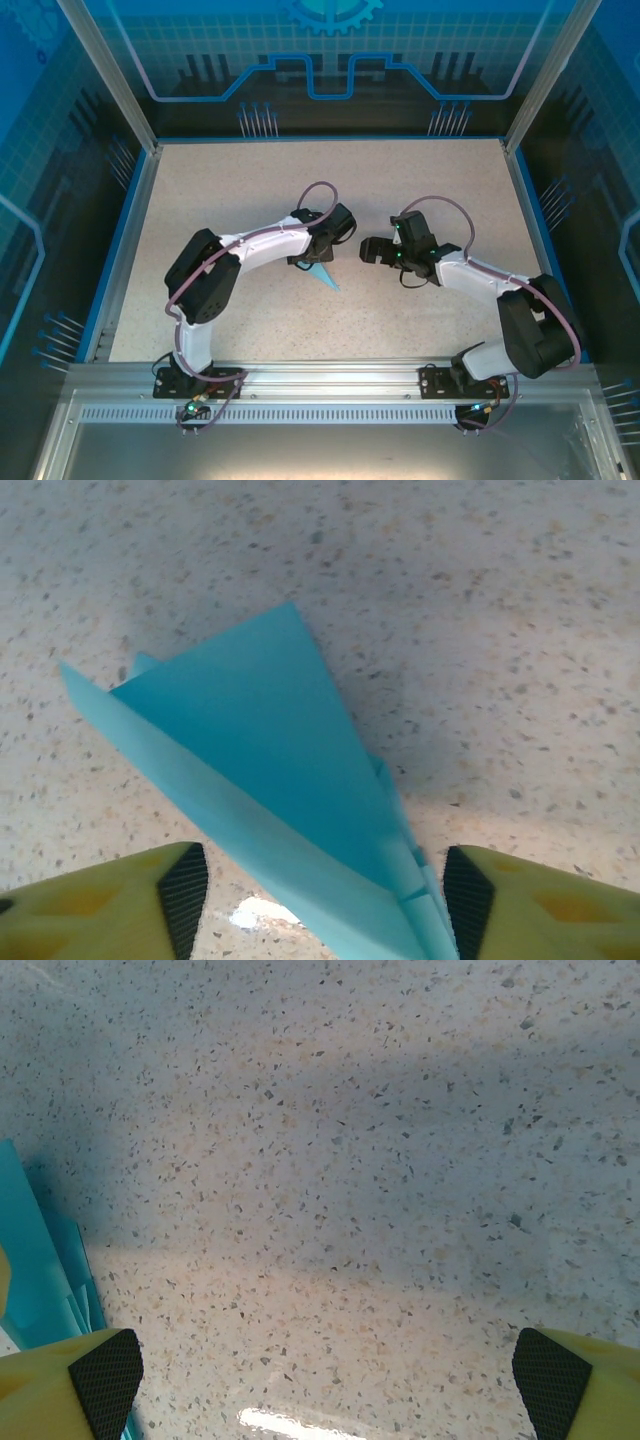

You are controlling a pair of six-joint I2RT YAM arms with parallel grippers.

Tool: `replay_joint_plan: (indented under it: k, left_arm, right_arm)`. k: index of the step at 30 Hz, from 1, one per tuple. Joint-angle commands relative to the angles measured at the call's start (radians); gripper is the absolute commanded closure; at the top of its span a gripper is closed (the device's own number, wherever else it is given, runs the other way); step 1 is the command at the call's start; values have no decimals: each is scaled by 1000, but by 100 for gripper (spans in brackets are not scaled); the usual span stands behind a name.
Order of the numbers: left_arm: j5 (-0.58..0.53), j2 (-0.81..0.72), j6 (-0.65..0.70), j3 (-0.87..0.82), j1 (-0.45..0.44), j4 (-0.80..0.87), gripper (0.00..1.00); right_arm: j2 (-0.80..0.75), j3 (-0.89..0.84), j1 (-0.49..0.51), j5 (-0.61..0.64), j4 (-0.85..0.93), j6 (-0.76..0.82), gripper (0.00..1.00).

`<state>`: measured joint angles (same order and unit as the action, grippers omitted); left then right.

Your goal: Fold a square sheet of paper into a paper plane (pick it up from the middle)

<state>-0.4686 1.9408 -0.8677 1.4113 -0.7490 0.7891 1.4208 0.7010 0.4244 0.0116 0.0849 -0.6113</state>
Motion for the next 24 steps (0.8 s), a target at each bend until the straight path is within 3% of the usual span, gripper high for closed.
replay_joint_plan:
  k: [1, 13, 17, 21, 23, 24]
  left_arm:
    - [-41, -14, -22, 20, -8, 74, 46]
    - [-30, -157, -58, -76, -8, 44, 90]
    - [-11, -216, -45, -106, -8, 9, 100]
    - [10, -267, -14, -126, -9, -33, 98]
    - [31, -257, 1, -120, -10, -42, 70]
    - [39, -246, 4, -118, -10, -48, 65]
  right_arm:
    - [-4, 3, -23, 1, -7, -13, 1]
    - [27, 18, -24, -34, -9, -39, 1]
    - [26, 23, -25, -67, -8, -33, 0]
    - [18, 20, -24, -73, -10, -30, 1]
    - [18, 21, -24, -72, -8, -30, 0]
    - [18, 21, -24, -70, -8, -31, 0]
